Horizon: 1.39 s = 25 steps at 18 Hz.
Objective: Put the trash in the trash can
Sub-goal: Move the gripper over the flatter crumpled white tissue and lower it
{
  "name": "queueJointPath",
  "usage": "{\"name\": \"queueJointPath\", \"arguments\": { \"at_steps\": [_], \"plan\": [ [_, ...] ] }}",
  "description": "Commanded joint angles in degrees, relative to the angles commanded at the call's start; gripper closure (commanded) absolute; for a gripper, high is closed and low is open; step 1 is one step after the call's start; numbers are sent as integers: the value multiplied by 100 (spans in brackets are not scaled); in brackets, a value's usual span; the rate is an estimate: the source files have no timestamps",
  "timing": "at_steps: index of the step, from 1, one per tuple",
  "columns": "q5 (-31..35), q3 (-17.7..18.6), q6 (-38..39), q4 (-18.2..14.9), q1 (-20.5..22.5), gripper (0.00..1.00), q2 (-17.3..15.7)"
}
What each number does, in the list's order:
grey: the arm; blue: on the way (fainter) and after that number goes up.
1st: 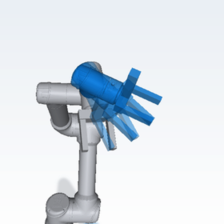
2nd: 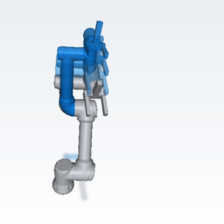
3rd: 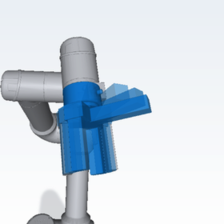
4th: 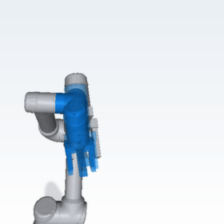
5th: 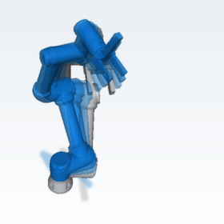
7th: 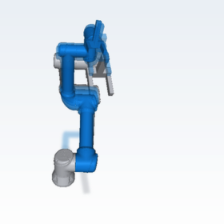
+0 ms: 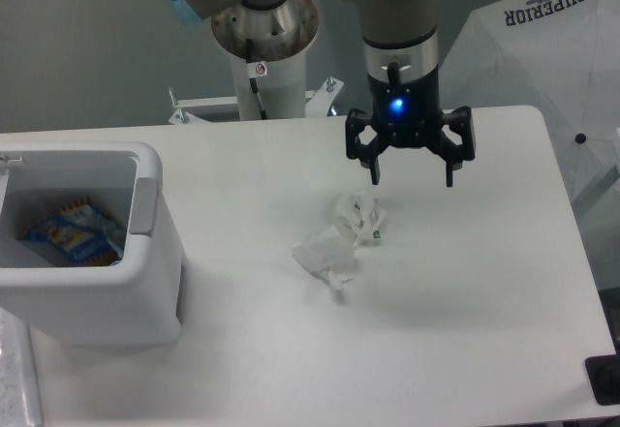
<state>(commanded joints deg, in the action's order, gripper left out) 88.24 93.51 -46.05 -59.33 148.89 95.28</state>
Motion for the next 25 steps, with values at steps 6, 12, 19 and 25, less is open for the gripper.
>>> {"name": "queueJointPath", "arguments": {
  "at_steps": [6, 12, 19, 25],
  "plan": [
    [9, 0, 0, 79, -26, 0, 79],
    [-44, 149, 79, 280, 44, 0, 140],
    [-44, 651, 483, 826, 35, 0, 526],
    [-35, 817, 448, 861, -87, 0, 1045]
  ]
}}
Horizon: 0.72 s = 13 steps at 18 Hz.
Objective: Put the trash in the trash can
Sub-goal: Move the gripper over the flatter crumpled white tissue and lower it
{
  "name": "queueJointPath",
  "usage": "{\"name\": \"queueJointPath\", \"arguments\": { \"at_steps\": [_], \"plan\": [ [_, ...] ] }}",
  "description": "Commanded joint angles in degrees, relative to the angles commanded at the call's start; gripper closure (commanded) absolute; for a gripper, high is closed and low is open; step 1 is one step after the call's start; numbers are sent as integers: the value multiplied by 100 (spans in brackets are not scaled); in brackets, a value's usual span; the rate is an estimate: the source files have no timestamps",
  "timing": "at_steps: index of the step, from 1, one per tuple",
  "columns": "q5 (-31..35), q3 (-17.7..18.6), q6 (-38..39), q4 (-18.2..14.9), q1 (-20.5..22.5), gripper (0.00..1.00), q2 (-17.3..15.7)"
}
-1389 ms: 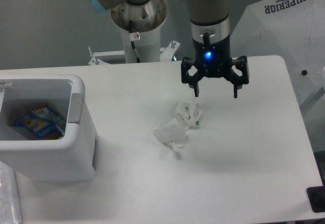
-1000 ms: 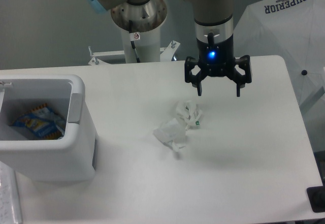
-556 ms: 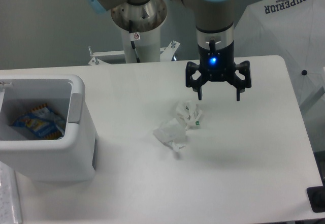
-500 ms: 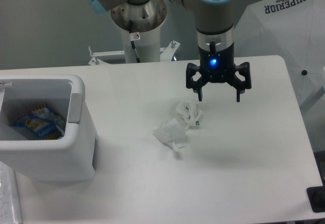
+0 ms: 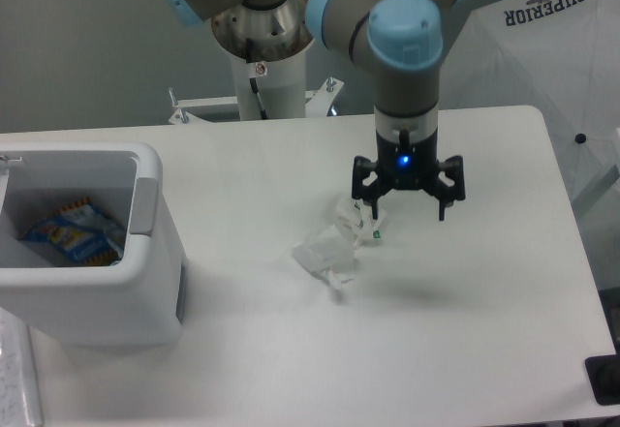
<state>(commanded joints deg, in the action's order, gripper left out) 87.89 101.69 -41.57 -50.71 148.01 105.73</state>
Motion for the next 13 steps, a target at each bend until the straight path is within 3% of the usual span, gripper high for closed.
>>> {"name": "queueJointPath", "arguments": {
  "at_steps": [10, 13],
  "plan": [
    [-17, 299, 44, -17, -229, 0, 185],
    [-341, 326, 796, -53, -290, 0, 141]
  ]
}}
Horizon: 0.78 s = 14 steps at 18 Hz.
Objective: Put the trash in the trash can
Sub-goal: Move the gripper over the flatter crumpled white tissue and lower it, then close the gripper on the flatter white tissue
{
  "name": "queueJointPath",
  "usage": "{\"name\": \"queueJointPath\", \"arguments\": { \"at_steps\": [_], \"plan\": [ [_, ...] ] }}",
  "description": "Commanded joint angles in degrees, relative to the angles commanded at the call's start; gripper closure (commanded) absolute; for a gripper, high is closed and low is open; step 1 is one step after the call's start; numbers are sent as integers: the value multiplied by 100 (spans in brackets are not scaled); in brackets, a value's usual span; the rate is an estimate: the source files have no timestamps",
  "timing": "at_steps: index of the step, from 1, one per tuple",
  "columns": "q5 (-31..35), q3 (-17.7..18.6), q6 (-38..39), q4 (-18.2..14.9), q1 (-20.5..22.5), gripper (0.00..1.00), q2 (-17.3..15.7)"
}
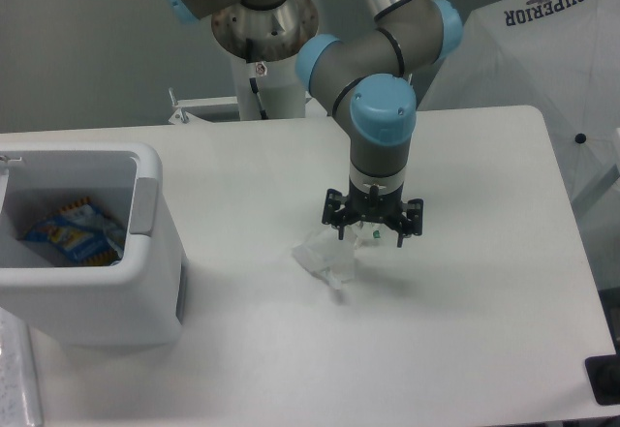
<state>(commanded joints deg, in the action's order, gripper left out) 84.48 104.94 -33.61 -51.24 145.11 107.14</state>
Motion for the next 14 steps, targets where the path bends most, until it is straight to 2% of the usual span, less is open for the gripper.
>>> {"name": "queueJointPath", "arguments": {
  "at_steps": [4, 8, 14],
  "plan": [
    [-116, 0, 794, 9, -53, 0, 114],
    [-89, 263, 812, 62, -97, 0, 114],
    [-81, 299, 839, 53, -176, 0, 141]
  ]
}}
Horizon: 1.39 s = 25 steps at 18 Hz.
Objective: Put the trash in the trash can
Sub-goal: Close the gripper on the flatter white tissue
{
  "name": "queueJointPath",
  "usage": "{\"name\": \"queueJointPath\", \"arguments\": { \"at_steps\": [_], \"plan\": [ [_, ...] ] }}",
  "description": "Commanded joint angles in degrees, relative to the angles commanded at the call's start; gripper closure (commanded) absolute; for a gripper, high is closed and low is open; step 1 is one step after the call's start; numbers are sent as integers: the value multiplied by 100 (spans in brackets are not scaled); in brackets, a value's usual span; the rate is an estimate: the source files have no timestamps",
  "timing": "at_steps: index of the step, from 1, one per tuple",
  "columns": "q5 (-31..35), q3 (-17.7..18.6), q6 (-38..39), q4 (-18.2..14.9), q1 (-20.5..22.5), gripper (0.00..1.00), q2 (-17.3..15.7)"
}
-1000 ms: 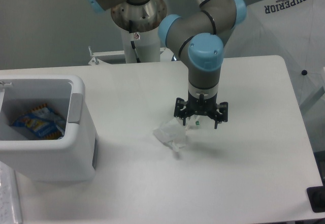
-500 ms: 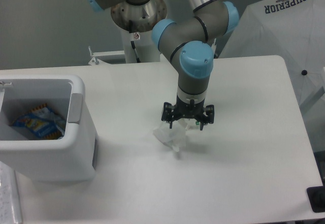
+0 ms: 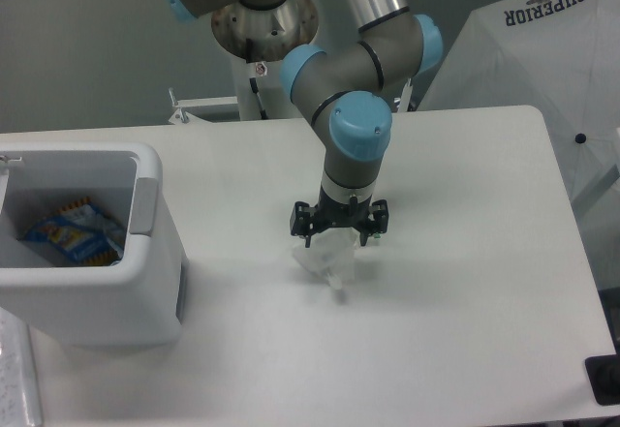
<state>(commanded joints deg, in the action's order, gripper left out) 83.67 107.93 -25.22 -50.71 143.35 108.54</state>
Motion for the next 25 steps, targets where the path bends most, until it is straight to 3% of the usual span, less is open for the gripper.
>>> {"name": "queueJointPath", "arguments": {
  "at_steps": [7, 25],
  "plan": [
    [9, -9, 27, 220, -9, 0, 158],
    [62, 9, -44, 228, -17, 3, 237]
  ]
}}
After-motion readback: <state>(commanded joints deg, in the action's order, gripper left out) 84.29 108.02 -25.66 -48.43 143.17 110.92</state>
